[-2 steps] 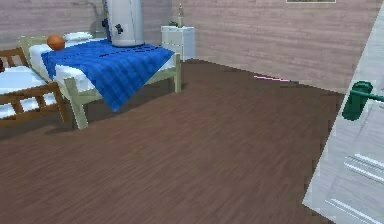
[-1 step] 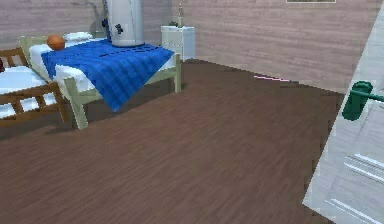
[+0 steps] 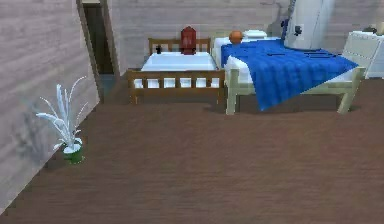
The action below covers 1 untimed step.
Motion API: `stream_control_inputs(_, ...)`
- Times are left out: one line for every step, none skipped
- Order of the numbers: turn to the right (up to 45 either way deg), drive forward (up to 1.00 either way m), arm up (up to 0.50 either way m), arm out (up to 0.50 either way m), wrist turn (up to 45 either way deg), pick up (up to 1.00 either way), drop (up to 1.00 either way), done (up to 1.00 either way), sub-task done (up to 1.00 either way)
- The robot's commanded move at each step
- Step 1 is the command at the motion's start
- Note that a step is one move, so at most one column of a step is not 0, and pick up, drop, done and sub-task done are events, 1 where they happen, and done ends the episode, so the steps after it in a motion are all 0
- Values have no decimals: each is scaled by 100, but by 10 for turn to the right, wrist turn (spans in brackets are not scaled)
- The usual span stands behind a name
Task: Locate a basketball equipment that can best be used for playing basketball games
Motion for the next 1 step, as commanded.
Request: stream_control_inputs(300, 0, 0, 0, 0, 0, 0, 0, 0)
